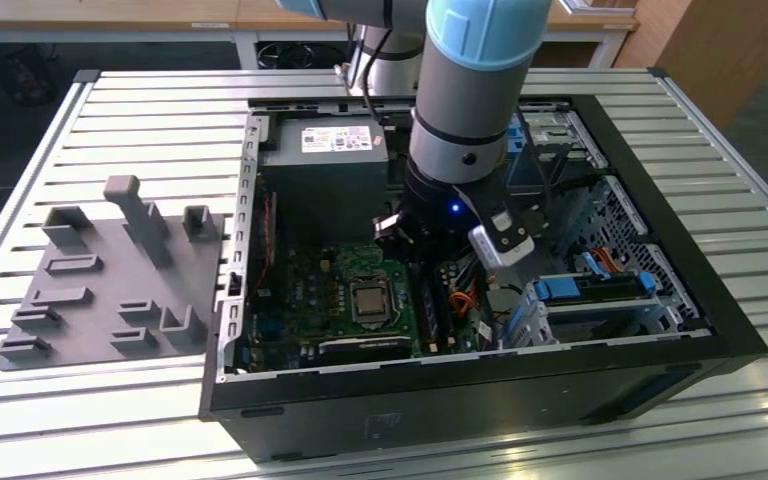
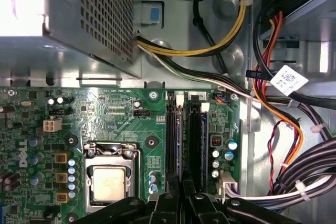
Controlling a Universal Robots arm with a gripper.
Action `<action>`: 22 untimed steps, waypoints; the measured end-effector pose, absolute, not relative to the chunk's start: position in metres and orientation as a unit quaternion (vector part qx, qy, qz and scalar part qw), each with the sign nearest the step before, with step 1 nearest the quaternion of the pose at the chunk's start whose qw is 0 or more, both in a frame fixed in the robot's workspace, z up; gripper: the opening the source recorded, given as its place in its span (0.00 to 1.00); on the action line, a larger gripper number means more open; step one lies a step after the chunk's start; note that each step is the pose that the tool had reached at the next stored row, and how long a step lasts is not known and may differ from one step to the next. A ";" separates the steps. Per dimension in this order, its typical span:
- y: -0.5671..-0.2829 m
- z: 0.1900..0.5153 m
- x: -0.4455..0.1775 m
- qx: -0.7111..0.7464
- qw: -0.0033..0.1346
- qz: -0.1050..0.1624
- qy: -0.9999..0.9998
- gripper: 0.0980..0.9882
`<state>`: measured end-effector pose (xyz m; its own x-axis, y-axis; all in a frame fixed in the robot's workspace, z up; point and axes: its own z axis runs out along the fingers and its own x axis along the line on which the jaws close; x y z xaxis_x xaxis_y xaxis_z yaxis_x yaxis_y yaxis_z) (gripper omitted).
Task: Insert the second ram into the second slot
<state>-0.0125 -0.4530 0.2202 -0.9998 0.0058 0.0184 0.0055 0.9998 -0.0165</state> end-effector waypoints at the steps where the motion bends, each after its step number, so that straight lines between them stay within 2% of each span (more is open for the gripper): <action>1: -0.453 0.220 -0.013 -0.004 0.009 0.008 -1.000 0.04; 22: -0.452 0.217 -0.012 -0.008 0.009 0.008 -1.000 0.04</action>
